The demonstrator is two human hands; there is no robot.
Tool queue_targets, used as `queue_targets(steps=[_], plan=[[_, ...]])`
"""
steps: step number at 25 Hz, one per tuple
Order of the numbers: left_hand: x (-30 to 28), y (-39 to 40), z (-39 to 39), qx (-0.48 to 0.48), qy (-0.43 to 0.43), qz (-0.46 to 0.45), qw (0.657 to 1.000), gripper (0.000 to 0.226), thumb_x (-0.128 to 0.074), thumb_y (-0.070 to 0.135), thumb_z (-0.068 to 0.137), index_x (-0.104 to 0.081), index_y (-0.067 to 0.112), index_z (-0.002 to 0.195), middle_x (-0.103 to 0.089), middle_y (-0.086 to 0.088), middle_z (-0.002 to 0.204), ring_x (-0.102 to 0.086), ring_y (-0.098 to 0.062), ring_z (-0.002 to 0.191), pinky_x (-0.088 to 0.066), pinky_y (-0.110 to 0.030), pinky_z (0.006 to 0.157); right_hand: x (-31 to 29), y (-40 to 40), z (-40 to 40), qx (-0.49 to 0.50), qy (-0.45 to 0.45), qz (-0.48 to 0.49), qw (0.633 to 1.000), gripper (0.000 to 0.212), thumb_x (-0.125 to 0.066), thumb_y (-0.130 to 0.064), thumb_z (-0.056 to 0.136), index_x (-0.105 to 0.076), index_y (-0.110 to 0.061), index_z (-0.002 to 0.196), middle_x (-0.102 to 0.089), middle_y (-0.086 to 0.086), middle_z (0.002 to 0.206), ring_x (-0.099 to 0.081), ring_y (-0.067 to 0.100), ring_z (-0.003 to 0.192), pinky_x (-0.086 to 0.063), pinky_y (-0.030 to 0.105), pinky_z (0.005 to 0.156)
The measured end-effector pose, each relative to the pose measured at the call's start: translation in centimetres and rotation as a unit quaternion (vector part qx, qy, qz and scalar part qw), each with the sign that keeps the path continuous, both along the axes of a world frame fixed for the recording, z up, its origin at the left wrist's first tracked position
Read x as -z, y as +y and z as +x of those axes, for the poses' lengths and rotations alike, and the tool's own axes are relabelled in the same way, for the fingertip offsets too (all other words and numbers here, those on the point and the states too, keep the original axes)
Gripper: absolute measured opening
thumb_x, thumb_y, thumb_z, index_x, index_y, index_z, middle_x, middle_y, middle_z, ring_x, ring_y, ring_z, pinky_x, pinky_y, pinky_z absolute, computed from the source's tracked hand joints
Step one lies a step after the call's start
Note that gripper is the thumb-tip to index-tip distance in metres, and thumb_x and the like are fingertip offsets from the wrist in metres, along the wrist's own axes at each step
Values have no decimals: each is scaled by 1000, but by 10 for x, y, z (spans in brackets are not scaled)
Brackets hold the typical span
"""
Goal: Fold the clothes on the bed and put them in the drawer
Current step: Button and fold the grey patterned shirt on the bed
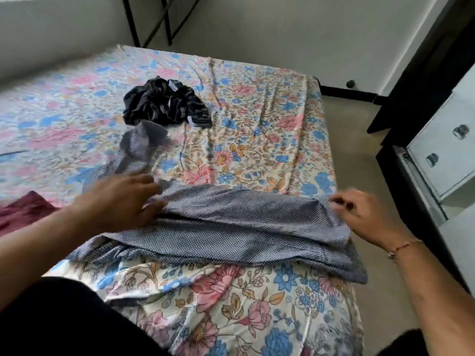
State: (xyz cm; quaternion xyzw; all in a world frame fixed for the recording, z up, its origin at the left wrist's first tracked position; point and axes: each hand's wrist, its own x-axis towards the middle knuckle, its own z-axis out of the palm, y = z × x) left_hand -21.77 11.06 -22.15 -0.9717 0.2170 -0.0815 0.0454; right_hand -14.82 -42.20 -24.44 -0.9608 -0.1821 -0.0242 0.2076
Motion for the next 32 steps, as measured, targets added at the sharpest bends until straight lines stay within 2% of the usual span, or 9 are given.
queue_targets(steps=[2,6,10,12,14,18,22,27,32], plan=[[-7,-54,20,-25,-3,-27,999,47,-36,60,104,-60,31,133,-64,2,130,-61,-23,119,-57,-44,94,-3,15,20,-4,-35,-17,999,42,-47,-49,96,-71,-24,120,-68,-6,113,-61,16,103,-47,33,86],[32,-206,47,32,144,-78,986,64,-42,58,105,-24,35,162,-24,2,171,-24,-21,155,-22,-48,126,16,37,57,-100,139,-155,973,47,-65,-22,94,-59,-28,140,-60,0,136,-56,21,121,-46,37,104],[85,-286,59,16,213,-74,974,75,-14,72,103,9,36,164,15,2,171,14,-21,160,9,-56,127,36,-3,76,21,182,-46,982,13,-63,-17,96,-70,-26,102,-70,-2,101,-63,15,83,-48,29,71],[99,-293,59,-1,197,-62,979,75,-7,75,101,13,38,163,22,1,169,19,-21,159,12,-57,126,52,-42,76,125,228,25,965,21,-60,-13,98,-74,-23,87,-69,-7,77,-55,14,59,-43,25,56],[103,-297,56,-29,184,-60,981,77,-4,75,100,13,35,163,24,0,168,22,-22,157,12,-63,125,66,-75,75,224,190,65,954,35,-55,-13,94,-75,-36,75,-66,-7,61,-61,24,57,-49,30,58],[101,-367,50,-83,188,-57,977,80,-5,68,102,13,19,163,22,-9,167,23,-33,155,19,-72,117,51,-57,68,178,47,150,971,21,-58,-23,97,-73,-35,105,-72,-7,101,-69,17,91,-54,32,85],[95,-434,52,-29,221,-124,967,79,-30,51,103,-4,10,166,0,-16,173,5,-35,161,12,-70,121,43,-13,48,25,104,100,989,33,-59,-15,101,-65,-20,133,-59,-4,131,-59,11,114,-41,15,95],[49,-304,48,68,193,-147,968,76,-48,47,104,-13,23,167,-7,-1,175,-4,-19,161,-4,-47,130,35,-15,35,108,54,132,984,37,-60,-16,102,-60,-20,138,-59,1,138,-56,14,122,-38,25,98],[-1,-82,36,-118,235,-64,963,62,-60,54,96,-47,28,151,-50,-2,154,-50,-28,140,-44,-42,112,9,132,33,40,19,255,966,27,-64,-14,99,-65,-24,125,-65,-8,118,-61,6,101,-49,31,88]])
